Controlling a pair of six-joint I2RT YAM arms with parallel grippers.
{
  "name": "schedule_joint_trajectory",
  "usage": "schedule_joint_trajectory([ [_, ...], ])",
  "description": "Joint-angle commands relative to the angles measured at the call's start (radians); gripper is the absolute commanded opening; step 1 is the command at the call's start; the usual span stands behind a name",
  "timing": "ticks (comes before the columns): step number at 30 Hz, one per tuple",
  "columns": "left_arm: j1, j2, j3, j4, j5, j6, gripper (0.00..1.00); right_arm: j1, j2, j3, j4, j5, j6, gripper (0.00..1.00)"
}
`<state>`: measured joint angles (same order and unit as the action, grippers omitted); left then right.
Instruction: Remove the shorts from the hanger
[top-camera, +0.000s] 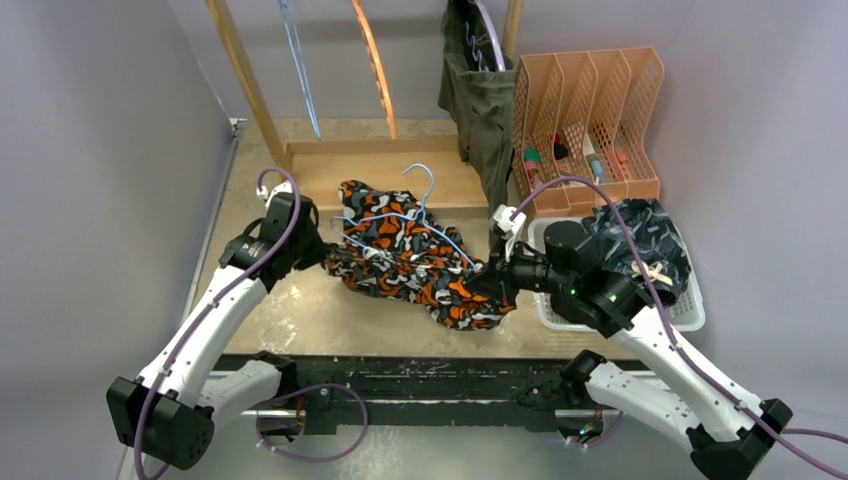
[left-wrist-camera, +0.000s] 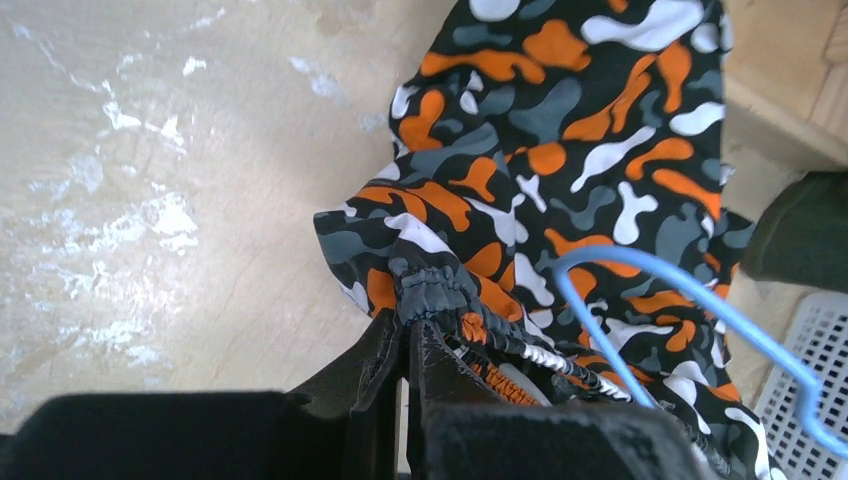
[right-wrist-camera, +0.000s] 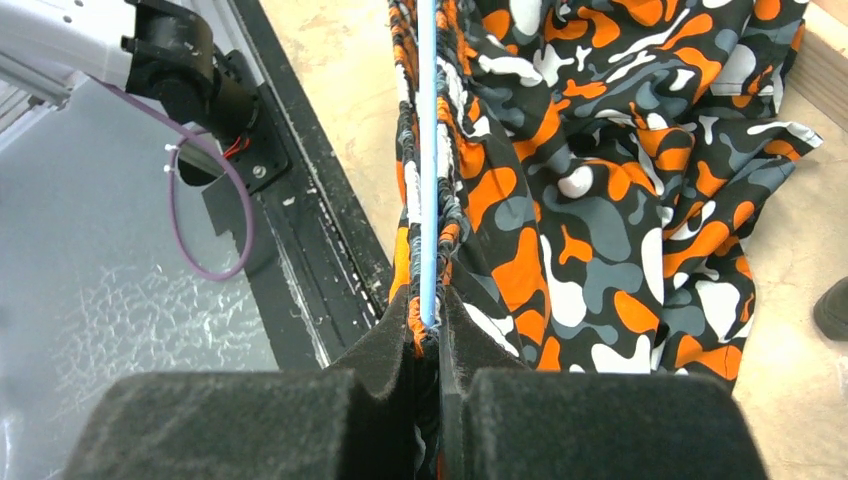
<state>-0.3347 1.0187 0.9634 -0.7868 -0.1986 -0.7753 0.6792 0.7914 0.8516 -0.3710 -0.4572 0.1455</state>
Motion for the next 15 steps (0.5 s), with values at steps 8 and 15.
schedule_joint_trajectory([
  [8,0.03,-0.081,-0.032,-0.019,0.001,0.024,0.42,-0.004,0.087,-0.022,0.076,0.043,0.045,0.0],
  [15,0.031,-0.113,0.044,0.068,0.095,-0.005,0.56,-0.004,0.149,-0.034,0.097,0.098,0.078,0.0],
])
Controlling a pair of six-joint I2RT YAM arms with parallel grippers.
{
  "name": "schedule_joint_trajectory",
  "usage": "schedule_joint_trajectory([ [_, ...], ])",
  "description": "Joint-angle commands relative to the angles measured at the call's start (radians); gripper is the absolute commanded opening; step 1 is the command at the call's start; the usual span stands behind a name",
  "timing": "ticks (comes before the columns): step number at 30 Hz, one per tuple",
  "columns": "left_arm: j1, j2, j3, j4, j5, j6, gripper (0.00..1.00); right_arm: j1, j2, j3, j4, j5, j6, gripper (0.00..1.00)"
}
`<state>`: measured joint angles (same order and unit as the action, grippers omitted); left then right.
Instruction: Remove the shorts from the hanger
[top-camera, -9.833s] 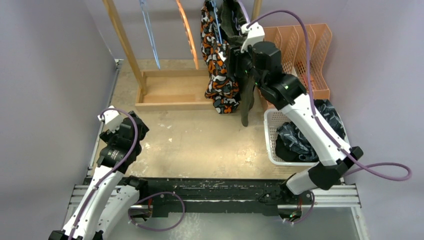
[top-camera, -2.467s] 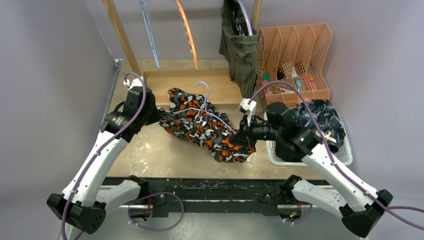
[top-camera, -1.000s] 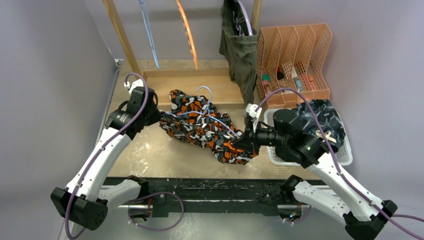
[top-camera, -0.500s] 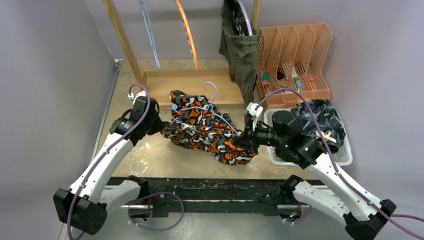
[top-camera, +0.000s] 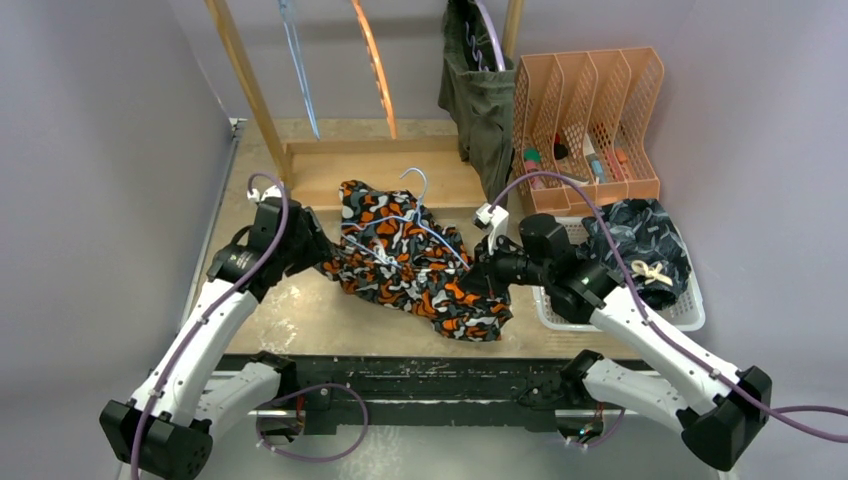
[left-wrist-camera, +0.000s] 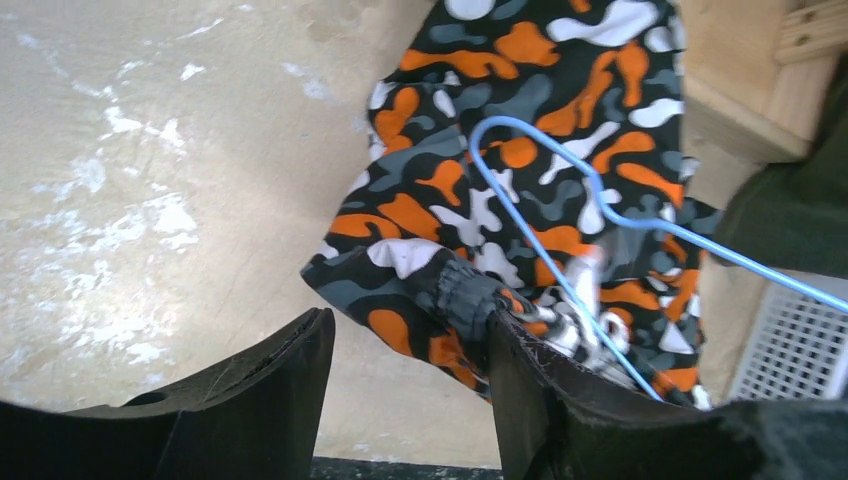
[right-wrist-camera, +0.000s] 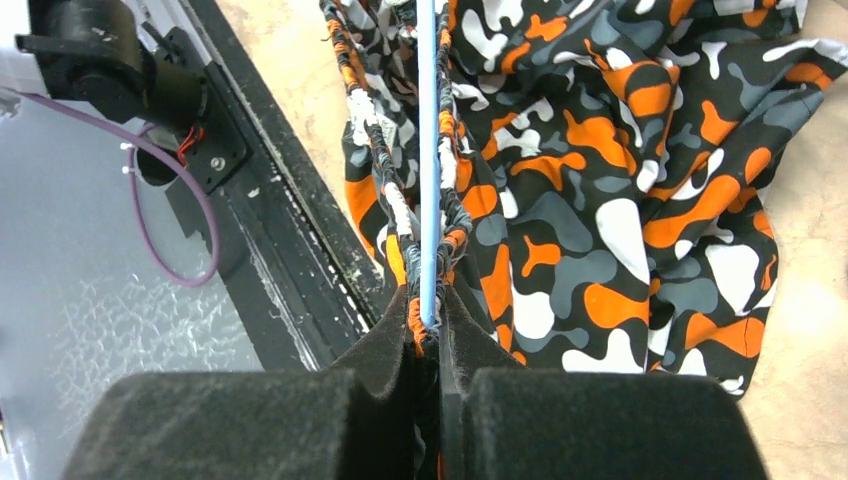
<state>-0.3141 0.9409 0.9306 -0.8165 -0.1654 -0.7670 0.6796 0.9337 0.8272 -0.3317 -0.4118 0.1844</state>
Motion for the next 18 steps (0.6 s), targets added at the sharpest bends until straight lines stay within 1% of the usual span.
schedule_joint_trajectory([
  [1,0.009,-0.038,0.074,0.145,0.109,-0.028,0.56,-0.005,0.014,-0.018,0.082,0.071,0.07,0.0],
  [3,0.005,-0.045,0.062,0.228,0.204,-0.071,0.55,-0.003,0.024,-0.045,0.139,0.075,0.135,0.0],
  [5,-0.018,-0.058,0.042,0.282,0.241,-0.108,0.55,-0.003,0.033,-0.071,0.18,0.071,0.163,0.0],
  [8,-0.064,-0.066,0.05,0.227,0.166,-0.111,0.55,-0.002,0.029,-0.086,0.194,0.115,0.178,0.0],
  [9,-0.074,-0.072,0.049,0.225,0.16,-0.11,0.55,-0.002,0.025,-0.092,0.203,0.099,0.179,0.0],
  [11,-0.109,-0.084,0.022,0.277,0.181,-0.136,0.55,0.0,0.025,-0.1,0.224,0.07,0.188,0.0],
  [12,-0.143,-0.093,0.014,0.299,0.166,-0.145,0.54,0.001,0.026,-0.101,0.229,0.077,0.193,0.0],
  [13,-0.192,-0.1,0.008,0.299,0.116,-0.155,0.54,0.002,0.028,-0.102,0.227,0.101,0.198,0.0],
  [15,-0.306,-0.108,-0.007,0.276,-0.032,-0.193,0.54,0.002,0.025,-0.1,0.211,0.171,0.213,0.0],
  [18,-0.476,-0.094,-0.07,0.388,-0.154,-0.266,0.54,0.002,0.026,-0.11,0.23,0.155,0.229,0.0],
])
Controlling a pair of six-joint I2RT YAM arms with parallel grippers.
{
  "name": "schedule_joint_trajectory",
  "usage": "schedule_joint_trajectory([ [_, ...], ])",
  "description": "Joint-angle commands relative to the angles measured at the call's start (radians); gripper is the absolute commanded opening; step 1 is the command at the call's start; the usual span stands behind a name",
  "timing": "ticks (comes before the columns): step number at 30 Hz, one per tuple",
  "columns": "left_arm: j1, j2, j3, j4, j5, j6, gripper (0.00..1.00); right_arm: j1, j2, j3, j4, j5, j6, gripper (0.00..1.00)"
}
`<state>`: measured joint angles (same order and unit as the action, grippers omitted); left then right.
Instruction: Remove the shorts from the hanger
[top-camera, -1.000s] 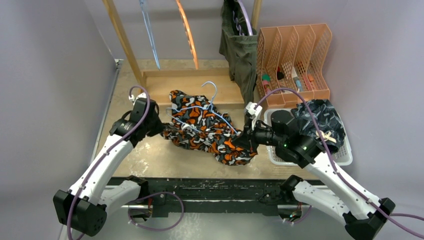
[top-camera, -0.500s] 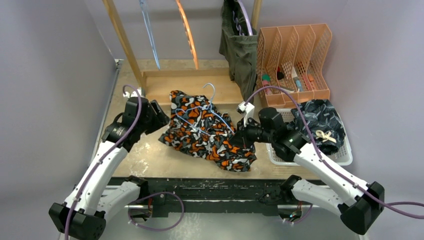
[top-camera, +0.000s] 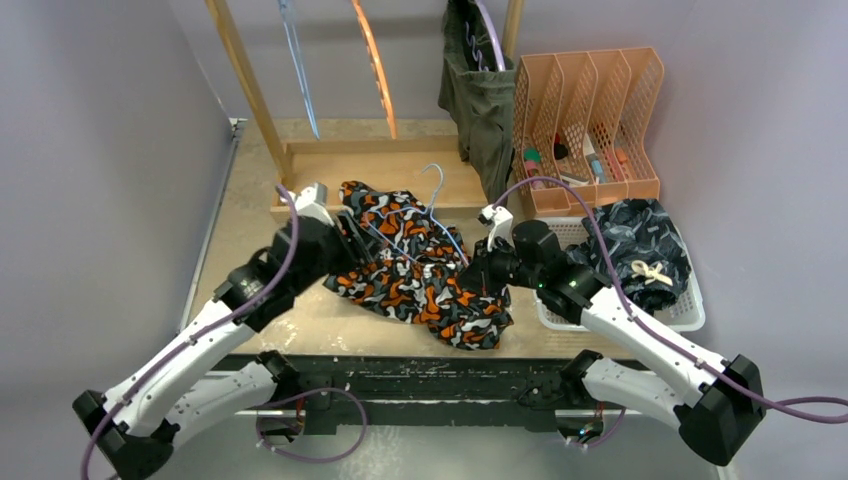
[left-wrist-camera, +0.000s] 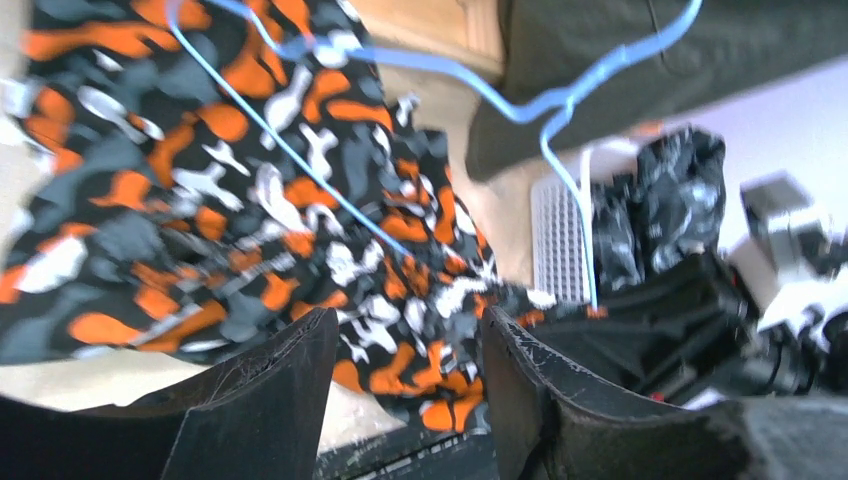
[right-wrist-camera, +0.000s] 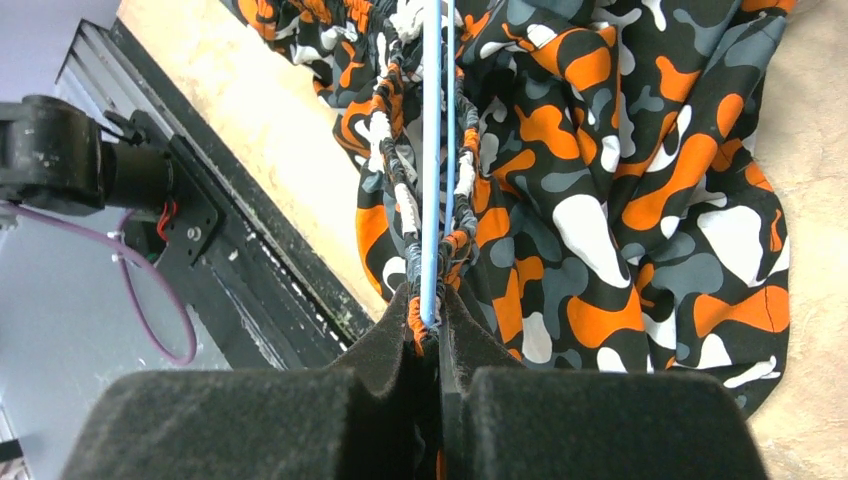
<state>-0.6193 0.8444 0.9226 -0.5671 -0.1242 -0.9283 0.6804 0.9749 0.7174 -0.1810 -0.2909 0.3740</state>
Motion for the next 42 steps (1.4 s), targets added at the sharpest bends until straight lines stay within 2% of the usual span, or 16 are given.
schedule_joint_trajectory([
  [1,-0.231,0.027,-0.065,0.185,-0.224,-0.122,0.54,0.002,-0.014,-0.004,0.086,0.025,0.048,0.0],
  [5,-0.4,0.149,-0.025,0.343,-0.329,-0.152,0.57,0.004,-0.014,-0.004,0.085,0.028,0.061,0.0],
  [8,-0.409,0.198,-0.052,0.511,-0.323,-0.233,0.64,0.004,-0.036,-0.012,0.088,0.018,0.074,0.0],
  [10,-0.408,0.235,-0.068,0.641,-0.312,-0.26,0.65,0.005,-0.053,-0.018,0.091,-0.012,0.072,0.0],
  [14,-0.409,0.327,0.008,0.669,-0.303,-0.256,0.68,0.005,-0.09,-0.026,0.071,0.007,0.072,0.0],
  [17,-0.408,0.342,-0.042,0.79,-0.291,-0.319,0.68,0.006,-0.11,-0.034,0.066,-0.024,0.055,0.0],
  [20,-0.408,0.369,-0.077,0.853,-0.263,-0.353,0.63,0.007,-0.113,-0.024,0.052,-0.043,0.041,0.0],
  [22,-0.408,0.378,-0.072,0.84,-0.264,-0.355,0.54,0.007,-0.11,-0.011,0.032,-0.064,0.03,0.0],
  [25,-0.407,0.391,-0.082,0.943,-0.229,-0.327,0.45,0.007,-0.116,0.001,0.005,-0.062,0.022,0.0],
  [27,-0.397,0.428,-0.018,0.88,-0.163,-0.293,0.41,0.007,-0.136,-0.002,0.011,-0.058,0.029,0.0],
  [29,-0.399,0.462,0.034,0.764,-0.144,-0.281,0.31,0.007,-0.162,-0.008,0.034,-0.064,0.039,0.0],
  [35,-0.399,0.434,-0.054,0.834,-0.149,-0.335,0.22,0.007,-0.161,-0.004,0.06,-0.069,0.043,0.0],
  [38,-0.399,0.421,-0.046,0.811,-0.166,-0.325,0.12,0.007,-0.137,0.008,0.045,-0.077,0.035,0.0],
  [40,-0.398,0.421,-0.037,0.802,-0.166,-0.32,0.01,0.007,-0.134,0.008,0.04,-0.068,0.03,0.0],
  [42,-0.399,0.421,-0.033,0.794,-0.163,-0.321,0.0,0.007,-0.143,0.011,0.026,-0.027,0.019,0.0],
])
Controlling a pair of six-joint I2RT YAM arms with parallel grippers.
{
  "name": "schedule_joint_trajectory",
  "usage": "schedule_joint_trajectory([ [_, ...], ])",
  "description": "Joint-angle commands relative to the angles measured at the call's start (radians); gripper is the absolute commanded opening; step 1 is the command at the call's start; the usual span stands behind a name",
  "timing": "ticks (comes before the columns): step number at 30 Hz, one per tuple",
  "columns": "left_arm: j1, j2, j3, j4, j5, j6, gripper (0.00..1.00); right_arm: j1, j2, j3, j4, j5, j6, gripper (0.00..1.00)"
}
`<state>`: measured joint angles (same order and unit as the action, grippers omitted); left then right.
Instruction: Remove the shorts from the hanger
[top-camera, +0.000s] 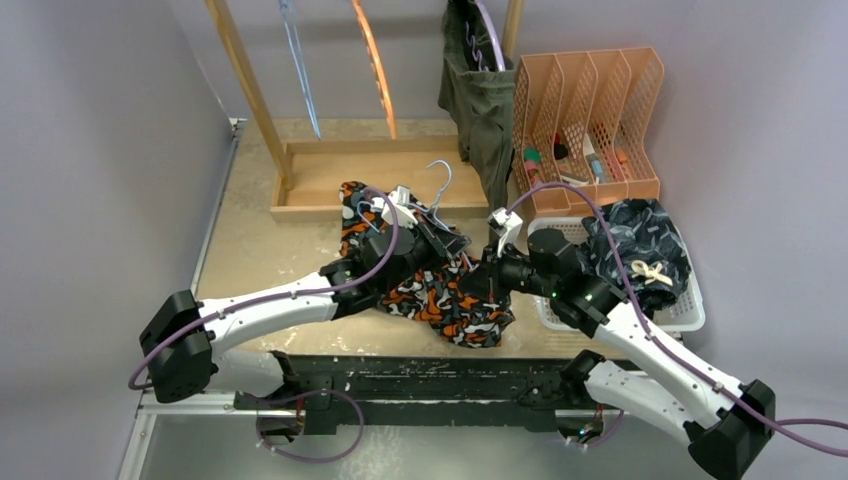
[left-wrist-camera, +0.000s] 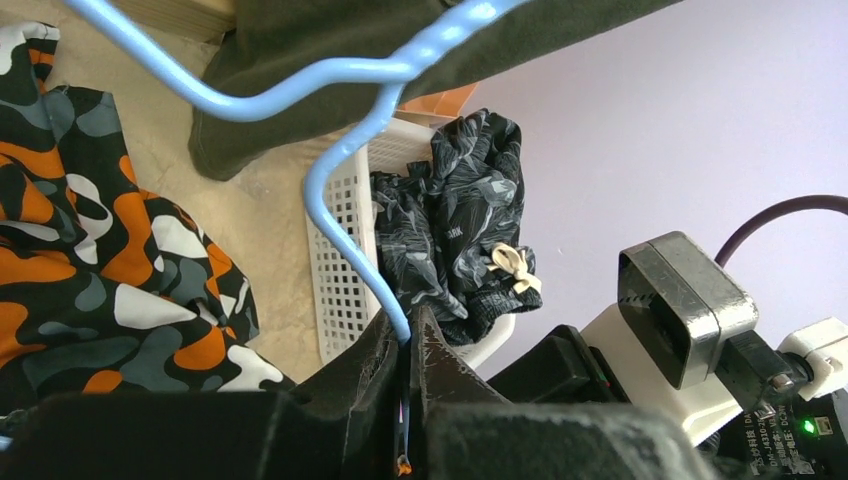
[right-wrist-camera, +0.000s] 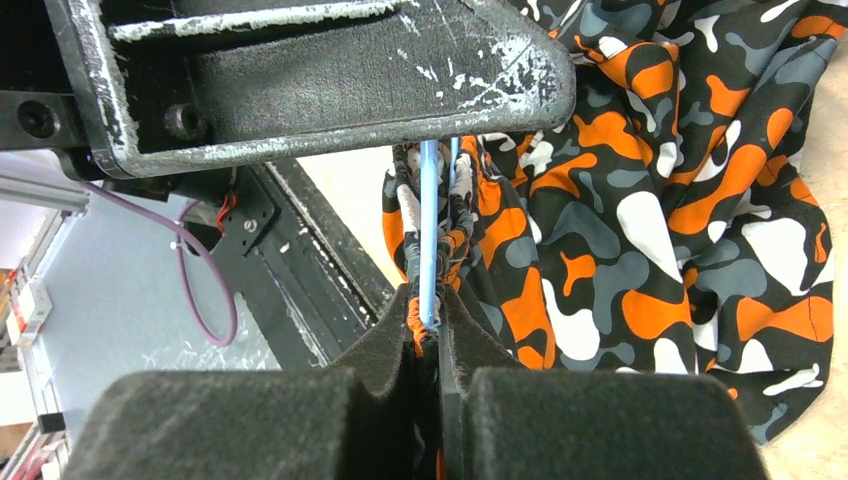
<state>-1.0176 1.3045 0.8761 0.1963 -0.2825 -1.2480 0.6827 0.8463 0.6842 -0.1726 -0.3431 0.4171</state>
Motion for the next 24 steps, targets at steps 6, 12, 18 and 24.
schedule_joint_trajectory([
  [6,-0.001,-0.068,0.015,-0.072,-0.078,0.002,0.0,0.005,-0.003,0.079,-0.018,0.049,-0.042,0.0],
  [12,-0.001,-0.124,-0.004,-0.14,-0.157,-0.012,0.0,0.005,0.047,0.092,-0.035,-0.067,-0.029,0.25],
  [18,-0.001,-0.149,-0.029,-0.196,-0.206,-0.064,0.0,0.005,0.014,0.092,-0.03,-0.177,-0.046,0.45],
  [24,0.001,-0.156,-0.019,-0.227,-0.235,-0.064,0.0,0.005,0.019,0.124,-0.165,-0.13,-0.088,0.44],
])
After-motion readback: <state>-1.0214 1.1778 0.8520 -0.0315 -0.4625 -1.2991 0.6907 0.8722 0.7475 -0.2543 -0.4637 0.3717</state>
